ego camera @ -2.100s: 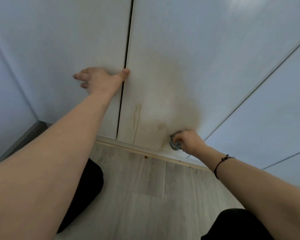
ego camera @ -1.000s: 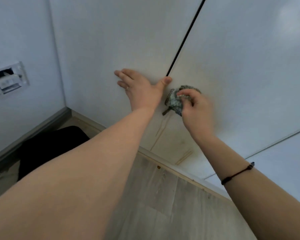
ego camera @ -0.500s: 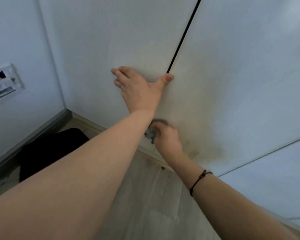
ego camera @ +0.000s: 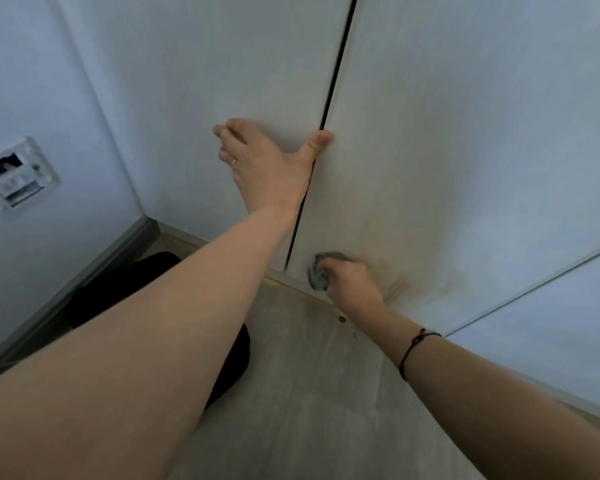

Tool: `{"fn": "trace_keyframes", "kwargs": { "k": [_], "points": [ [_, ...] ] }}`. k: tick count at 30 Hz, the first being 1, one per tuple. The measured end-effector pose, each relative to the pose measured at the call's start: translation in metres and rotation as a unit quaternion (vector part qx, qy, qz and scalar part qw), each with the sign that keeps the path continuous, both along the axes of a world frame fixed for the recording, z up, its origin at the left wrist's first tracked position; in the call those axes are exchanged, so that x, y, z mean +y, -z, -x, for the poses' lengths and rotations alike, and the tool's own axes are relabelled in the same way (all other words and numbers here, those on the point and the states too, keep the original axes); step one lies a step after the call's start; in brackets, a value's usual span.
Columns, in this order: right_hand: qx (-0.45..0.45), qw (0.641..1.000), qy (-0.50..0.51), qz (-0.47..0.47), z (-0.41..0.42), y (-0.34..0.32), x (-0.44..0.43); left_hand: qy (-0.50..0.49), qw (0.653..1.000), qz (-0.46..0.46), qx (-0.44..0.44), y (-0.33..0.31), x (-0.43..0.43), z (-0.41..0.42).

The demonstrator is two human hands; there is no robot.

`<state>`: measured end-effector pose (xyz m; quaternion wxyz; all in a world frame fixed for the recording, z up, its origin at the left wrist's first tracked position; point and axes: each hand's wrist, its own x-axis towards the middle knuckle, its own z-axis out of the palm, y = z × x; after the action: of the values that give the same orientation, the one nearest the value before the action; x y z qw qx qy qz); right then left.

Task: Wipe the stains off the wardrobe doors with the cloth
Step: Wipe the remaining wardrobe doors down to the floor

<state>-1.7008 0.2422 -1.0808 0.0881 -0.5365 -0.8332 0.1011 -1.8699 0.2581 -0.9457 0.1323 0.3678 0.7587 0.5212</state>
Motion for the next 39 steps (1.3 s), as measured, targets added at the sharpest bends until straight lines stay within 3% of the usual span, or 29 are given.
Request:
{"fn": "trace_keyframes", "kwargs": {
  "k": [1,3,6,8,10,12,13,14,16,18,20,22,23,25,27,29,31,33,35,37,39],
  "points": [
    [-0.035,0.998,0.011,0.053,-0.007,0.012,-0.004,0.01,1.0,0.006,0.008,0.001,-0.001,0.001],
    [0.0,0.999,0.023,0.042,0.0,0.009,-0.003,0.025,0.999,0.01,0.026,0.001,-0.002,0.003],
    [0.209,0.97,-0.008,-0.123,0.048,-0.042,0.006,0.026,0.997,0.009,0.069,0.007,-0.004,0.008],
    [0.282,0.936,-0.026,-0.208,0.072,-0.062,0.018,0.025,0.995,0.005,0.1,0.016,-0.005,0.014],
    [0.245,0.956,-0.042,-0.157,0.066,-0.038,0.022,0.026,0.992,0.016,0.124,0.022,-0.007,0.018],
    [0.089,0.996,-0.013,0.016,0.043,0.006,0.007,0.034,0.991,0.026,0.128,0.021,-0.008,0.016],
    [0.013,0.997,-0.007,0.076,0.032,0.022,-0.001,0.039,0.991,0.029,0.123,0.019,-0.009,0.014],
    [0.0,0.996,-0.004,0.085,0.027,0.028,-0.004,0.042,0.992,0.028,0.119,0.017,-0.009,0.013],
    [0.114,0.993,0.0,0.014,0.044,0.009,0.004,0.038,0.991,0.017,0.124,0.017,-0.005,0.013],
    [0.266,0.958,-0.012,-0.108,0.072,-0.029,0.016,0.025,0.99,0.005,0.135,0.02,-0.004,0.016],
    [0.325,0.933,-0.034,-0.152,0.085,-0.042,0.018,0.01,0.99,0.003,0.144,0.028,-0.004,0.019],
    [0.25,0.964,-0.035,-0.084,0.073,-0.011,0.011,0.021,0.989,0.014,0.147,0.032,-0.007,0.019],
    [0.159,0.987,-0.027,-0.014,0.06,0.01,0.006,0.029,0.989,0.021,0.146,0.032,-0.007,0.017],
    [-0.003,0.994,0.003,0.11,0.028,0.044,0.004,0.052,0.989,0.029,0.133,0.024,-0.007,0.013],
    [-0.03,0.992,0.003,0.119,0.006,0.053,0.011,0.068,0.989,0.039,0.128,0.018,-0.004,0.01],
    [0.01,0.999,-0.013,0.047,0.004,0.037,0.011,0.08,0.988,0.043,0.125,0.014,-0.002,0.013],
    [0.14,0.987,-0.018,-0.079,0.01,-0.002,0.01,0.095,0.988,0.041,0.115,0.012,0.001,0.016],
    [0.28,0.931,-0.021,-0.235,0.014,-0.058,0.012,0.105,0.987,0.045,0.111,0.013,0.003,0.016],
    [0.368,0.879,-0.036,-0.301,0.008,-0.095,0.016,0.11,0.988,0.045,0.097,0.014,0.004,0.018],
    [0.335,0.889,-0.05,-0.309,-0.011,-0.082,0.01,0.11,0.989,0.054,0.082,0.013,0.0,0.019],
    [0.208,0.942,-0.038,-0.262,-0.039,-0.03,-0.003,0.123,0.987,0.069,0.082,0.01,-0.002,0.018]
  ]
}}
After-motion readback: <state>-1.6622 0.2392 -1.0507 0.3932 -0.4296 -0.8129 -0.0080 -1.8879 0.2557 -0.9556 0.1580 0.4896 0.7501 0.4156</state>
